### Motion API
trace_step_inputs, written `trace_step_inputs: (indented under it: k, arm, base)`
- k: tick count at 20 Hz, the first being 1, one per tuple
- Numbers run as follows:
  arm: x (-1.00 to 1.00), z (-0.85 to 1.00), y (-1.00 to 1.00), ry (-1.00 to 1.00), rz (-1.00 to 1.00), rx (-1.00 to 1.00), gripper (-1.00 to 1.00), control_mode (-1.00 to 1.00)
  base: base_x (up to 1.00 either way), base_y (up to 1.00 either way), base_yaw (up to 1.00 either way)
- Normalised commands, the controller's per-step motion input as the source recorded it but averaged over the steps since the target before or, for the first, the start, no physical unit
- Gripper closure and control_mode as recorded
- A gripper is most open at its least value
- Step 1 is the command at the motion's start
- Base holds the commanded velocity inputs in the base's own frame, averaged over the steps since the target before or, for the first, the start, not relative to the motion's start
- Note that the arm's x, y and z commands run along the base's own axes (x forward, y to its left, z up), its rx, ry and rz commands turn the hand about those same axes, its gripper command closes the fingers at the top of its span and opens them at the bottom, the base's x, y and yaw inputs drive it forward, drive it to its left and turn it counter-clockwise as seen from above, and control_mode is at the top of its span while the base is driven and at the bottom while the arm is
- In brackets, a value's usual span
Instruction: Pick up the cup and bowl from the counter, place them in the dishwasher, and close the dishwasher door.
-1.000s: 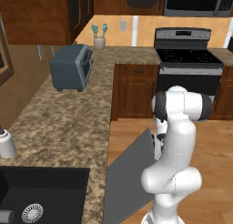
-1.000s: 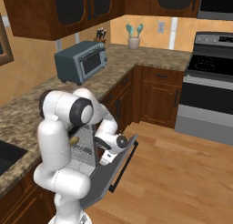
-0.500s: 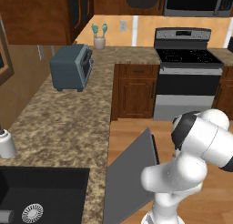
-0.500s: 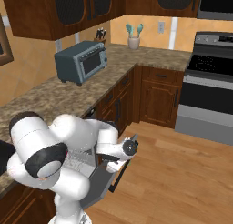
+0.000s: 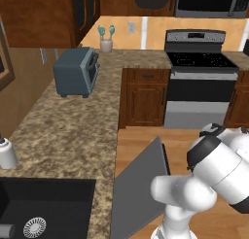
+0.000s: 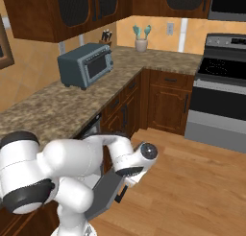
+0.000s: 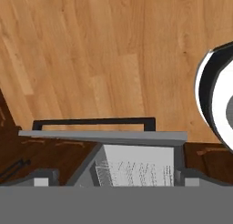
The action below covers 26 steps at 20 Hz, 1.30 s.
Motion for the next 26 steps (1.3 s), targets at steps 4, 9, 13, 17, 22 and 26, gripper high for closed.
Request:
trace_step_inputs:
  k: [4, 9, 13, 17, 22, 26]
  arm:
    - [-0.05, -0.04, -0.26, -0.02, 0.00, 0.08, -1.00, -1.00]
    - [-0.20, -0.12, -0.08, 0.02, 0.07, 0.20, -1.00, -1.00]
    - [-0.32, -0.32, -0.03, 0.00, 0.15, 0.20, -1.00, -1.00]
    - [-0.35, -0.21, -0.05, 0.05, 0.14, 0.20, -1.00, -1.00]
    - [-0.07, -0.48, 0.00, 0.00, 0.09, 0.21, -1.00, -1.00]
    - [0.00, -0.42, 0.00, 0.00, 0.03, 0.20, -1.00, -1.00]
  base:
    - [0.00, 0.00, 0.00]
    - [0.00, 0.00, 0.00]
    - [0.00, 0.00, 0.00]
    - [0.00, 0.00, 0.00]
    - [0.00, 0.00, 0.00]
    - [0.00, 0.00, 0.00]
